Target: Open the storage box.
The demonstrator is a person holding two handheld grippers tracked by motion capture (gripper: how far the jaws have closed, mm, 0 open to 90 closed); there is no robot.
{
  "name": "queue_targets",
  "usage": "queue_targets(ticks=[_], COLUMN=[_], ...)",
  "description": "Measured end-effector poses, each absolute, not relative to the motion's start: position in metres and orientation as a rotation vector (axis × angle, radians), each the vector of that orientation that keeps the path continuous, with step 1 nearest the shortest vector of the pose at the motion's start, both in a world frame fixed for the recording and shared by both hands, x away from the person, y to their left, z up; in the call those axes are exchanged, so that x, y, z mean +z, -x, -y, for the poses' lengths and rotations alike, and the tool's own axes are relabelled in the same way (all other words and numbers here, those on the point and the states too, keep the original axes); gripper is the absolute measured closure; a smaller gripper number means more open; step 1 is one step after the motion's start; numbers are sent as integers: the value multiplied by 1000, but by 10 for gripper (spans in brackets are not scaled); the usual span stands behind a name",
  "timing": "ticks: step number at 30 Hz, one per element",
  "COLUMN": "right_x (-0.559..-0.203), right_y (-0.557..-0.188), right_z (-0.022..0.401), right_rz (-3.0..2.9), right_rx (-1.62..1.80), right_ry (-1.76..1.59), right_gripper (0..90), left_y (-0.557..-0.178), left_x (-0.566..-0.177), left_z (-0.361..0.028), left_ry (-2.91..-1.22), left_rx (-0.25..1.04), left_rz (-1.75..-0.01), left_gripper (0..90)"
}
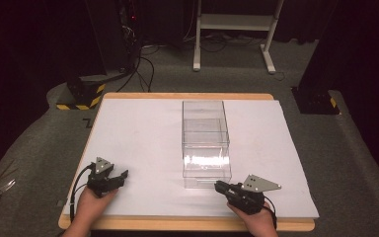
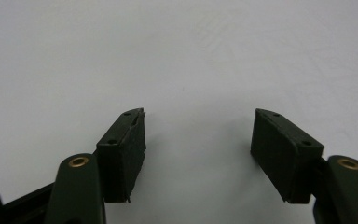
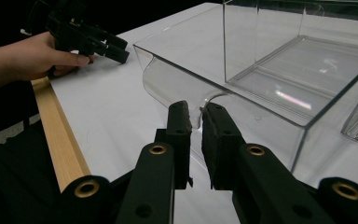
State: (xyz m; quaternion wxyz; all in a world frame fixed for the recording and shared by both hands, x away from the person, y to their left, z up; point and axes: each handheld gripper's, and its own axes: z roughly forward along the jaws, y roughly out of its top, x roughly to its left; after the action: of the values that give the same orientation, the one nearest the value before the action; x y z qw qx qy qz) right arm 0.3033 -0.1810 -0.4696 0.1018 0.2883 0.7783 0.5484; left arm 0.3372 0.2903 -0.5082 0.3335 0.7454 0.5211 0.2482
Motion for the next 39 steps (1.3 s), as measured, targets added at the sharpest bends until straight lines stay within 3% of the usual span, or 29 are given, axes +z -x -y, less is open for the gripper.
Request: queue_targets(ticks=[3, 6, 10, 20, 39], right_x=[-470, -471, -474, -476, -476], right_y=[-301, -302, -307, -309, -291], right_z=[185, 183, 174, 169, 180], right_rz=[-2291, -2300, -2343, -2376, -2376], right_rx=[1634, 1638, 1617, 1638, 1649], right_ry=[-851, -861, -855, -800, -766], right_gripper=[809, 711, 684, 778, 776], left_y=[-337, -337, -337, -337, -338], left_x=[-508, -508, -508, -508, -508], left_z=[-290, -290, -290, -290, -290], left_ry=[-1946, -1946, -1947, -1946, -1943], left_rx=[648, 647, 647, 647, 644], left_rz=[-1361, -1361, -1361, -1361, -1362], left_gripper=[355, 355, 355, 355, 355])
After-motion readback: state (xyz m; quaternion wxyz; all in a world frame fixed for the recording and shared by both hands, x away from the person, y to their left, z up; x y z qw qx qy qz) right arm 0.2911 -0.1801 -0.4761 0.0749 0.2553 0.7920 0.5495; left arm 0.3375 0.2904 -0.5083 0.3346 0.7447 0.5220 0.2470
